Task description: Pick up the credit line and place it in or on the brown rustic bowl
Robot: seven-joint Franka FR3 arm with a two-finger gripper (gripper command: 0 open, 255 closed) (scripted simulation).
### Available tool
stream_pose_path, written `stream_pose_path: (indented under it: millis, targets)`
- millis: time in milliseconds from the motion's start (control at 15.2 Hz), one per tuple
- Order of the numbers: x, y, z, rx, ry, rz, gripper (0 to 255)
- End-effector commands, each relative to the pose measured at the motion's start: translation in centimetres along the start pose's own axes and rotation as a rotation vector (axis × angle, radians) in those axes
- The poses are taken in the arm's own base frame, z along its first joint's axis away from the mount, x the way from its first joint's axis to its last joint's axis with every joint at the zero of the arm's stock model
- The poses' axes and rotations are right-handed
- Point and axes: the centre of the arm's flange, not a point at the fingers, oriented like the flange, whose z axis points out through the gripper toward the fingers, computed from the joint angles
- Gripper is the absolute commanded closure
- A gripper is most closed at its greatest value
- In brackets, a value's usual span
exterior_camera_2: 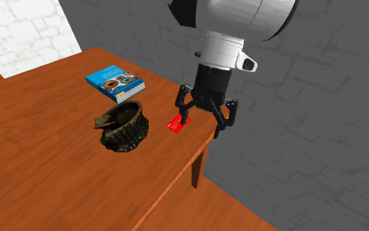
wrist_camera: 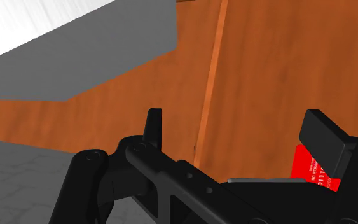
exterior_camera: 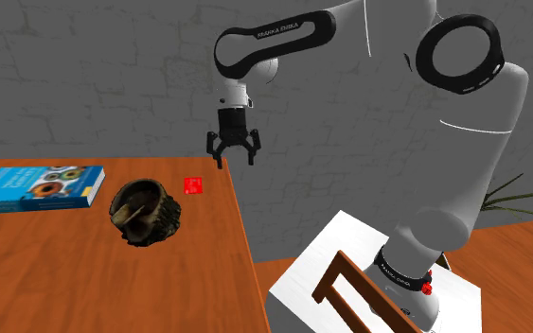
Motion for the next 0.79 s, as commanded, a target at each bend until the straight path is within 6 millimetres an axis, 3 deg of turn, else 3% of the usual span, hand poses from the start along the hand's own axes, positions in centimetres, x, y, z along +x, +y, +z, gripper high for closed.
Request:
stream_pose_path:
  millis: [0, 528, 726]
  targets:
    - [2.0, -1.8, 0.5, 0.017, -0.028, 0.023, 0]
    - [9.6, -9.1, 2.8, 0.084, -0.135, 0.109, 0]
    - [10.0, -9.7, 4.0, 0.089, -0.142, 0.115, 0]
